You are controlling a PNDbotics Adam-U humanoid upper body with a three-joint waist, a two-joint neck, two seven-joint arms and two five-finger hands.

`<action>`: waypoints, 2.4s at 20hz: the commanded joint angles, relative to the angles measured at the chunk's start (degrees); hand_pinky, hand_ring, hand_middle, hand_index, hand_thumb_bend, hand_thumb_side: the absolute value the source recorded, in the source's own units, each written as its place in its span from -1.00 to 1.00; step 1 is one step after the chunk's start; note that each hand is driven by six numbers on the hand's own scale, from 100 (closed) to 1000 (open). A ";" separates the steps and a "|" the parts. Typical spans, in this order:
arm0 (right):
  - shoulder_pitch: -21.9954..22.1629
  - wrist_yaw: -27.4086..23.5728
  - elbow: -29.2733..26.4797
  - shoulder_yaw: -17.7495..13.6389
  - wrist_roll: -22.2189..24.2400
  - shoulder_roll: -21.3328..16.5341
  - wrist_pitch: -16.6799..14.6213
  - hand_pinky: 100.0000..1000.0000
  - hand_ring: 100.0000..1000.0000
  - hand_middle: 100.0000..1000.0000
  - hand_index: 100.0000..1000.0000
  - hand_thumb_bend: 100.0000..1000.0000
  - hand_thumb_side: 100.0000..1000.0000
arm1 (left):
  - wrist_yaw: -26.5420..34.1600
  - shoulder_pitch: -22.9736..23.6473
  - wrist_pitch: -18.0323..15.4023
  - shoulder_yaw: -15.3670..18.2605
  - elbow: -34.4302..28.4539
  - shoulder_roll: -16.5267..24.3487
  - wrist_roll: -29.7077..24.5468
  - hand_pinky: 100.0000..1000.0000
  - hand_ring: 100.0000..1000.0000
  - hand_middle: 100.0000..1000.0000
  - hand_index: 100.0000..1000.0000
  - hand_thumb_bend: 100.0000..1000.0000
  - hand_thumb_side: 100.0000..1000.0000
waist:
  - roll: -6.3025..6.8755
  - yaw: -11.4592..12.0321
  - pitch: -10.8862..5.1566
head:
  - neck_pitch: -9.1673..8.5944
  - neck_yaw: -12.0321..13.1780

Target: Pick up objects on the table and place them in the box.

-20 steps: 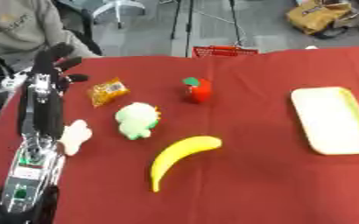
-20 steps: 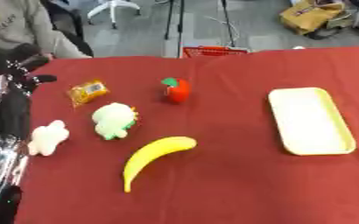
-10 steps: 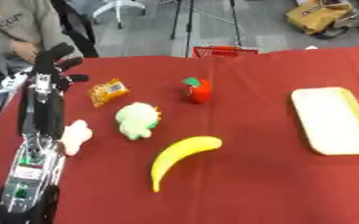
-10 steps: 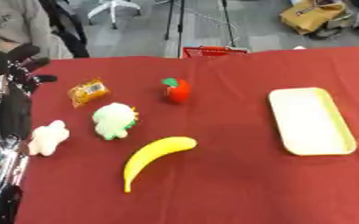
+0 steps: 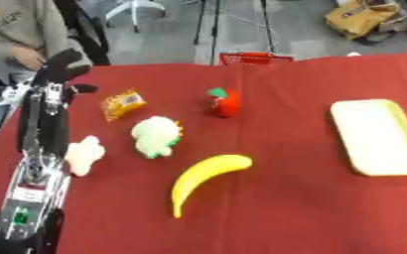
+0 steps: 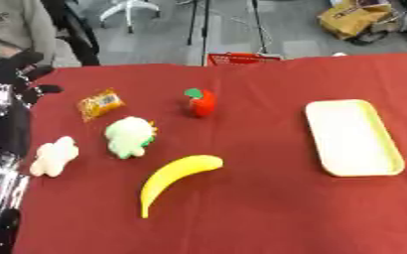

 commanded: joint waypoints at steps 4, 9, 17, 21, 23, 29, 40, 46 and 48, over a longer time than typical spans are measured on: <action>-0.24 -0.02 -1.43 0.32 0.27 -0.69 0.14 0.10 0.15 0.14 0.41 -0.66 0.25 | -14.83 -3.05 7.93 -0.07 2.23 8.11 -1.47 0.21 0.51 0.52 0.64 0.52 0.38 | 0.82 -0.13 -2.11 | -0.90 0.03; -0.19 -0.07 -1.43 0.37 0.37 -0.78 0.20 0.10 0.15 0.14 0.41 -0.66 0.25 | -28.45 -5.16 12.74 -1.17 6.30 10.83 -7.27 0.36 0.61 0.59 0.67 0.55 0.20 | 0.80 -0.32 -2.24 | -1.13 0.06; -0.14 -0.09 -1.43 0.37 0.46 -0.84 0.30 0.10 0.15 0.14 0.41 -0.67 0.26 | -55.20 -3.78 18.80 -0.18 7.09 11.86 -33.77 0.50 0.59 0.59 0.67 0.61 -0.09 | 0.92 -0.39 -2.21 | -1.38 -0.11; -0.10 -0.04 -1.43 0.28 0.39 -0.90 0.33 0.10 0.15 0.14 0.41 -0.67 0.26 | -59.52 -1.85 19.64 1.00 5.73 12.29 -40.16 0.52 0.60 0.59 0.69 0.67 -0.13 | 0.99 -0.39 -2.31 | -1.42 -0.18; -0.07 -0.03 -1.43 0.27 0.40 -0.91 0.34 0.10 0.15 0.14 0.41 -0.67 0.25 | -60.26 -0.24 20.21 1.40 5.90 13.30 -40.32 0.55 0.62 0.61 0.72 0.70 -0.11 | 1.06 -0.36 -2.37 | -1.59 -0.27; 0.00 0.00 -1.43 0.21 0.38 -0.96 0.38 0.10 0.15 0.14 0.41 -0.67 0.25 | -61.37 3.42 23.03 3.40 7.14 14.53 -34.73 0.55 0.63 0.62 0.73 0.69 -0.05 | 1.23 -0.22 -2.43 | -1.66 -0.44; -0.01 -0.05 -1.43 0.24 0.46 -0.91 0.34 0.10 0.15 0.14 0.41 -0.67 0.26 | -52.49 2.79 22.70 3.00 15.40 12.46 -21.92 0.46 0.59 0.58 0.70 0.69 -0.09 | 1.01 -0.17 -2.57 | -2.03 -0.50; -0.07 -0.16 -1.43 0.30 0.59 -0.79 0.26 0.10 0.15 0.14 0.41 -0.66 0.26 | -48.52 -1.52 19.05 0.38 20.70 11.52 -20.44 0.46 0.58 0.54 0.69 0.69 -0.11 | 0.56 -0.35 -2.47 | -2.28 -0.38; -0.08 -0.18 -1.43 0.31 0.62 -0.77 0.28 0.10 0.15 0.14 0.41 -0.66 0.26 | -48.40 -2.29 18.54 -0.06 21.54 11.27 -20.60 0.47 0.59 0.53 0.68 0.67 -0.12 | 0.48 -0.38 -2.44 | -2.31 -0.37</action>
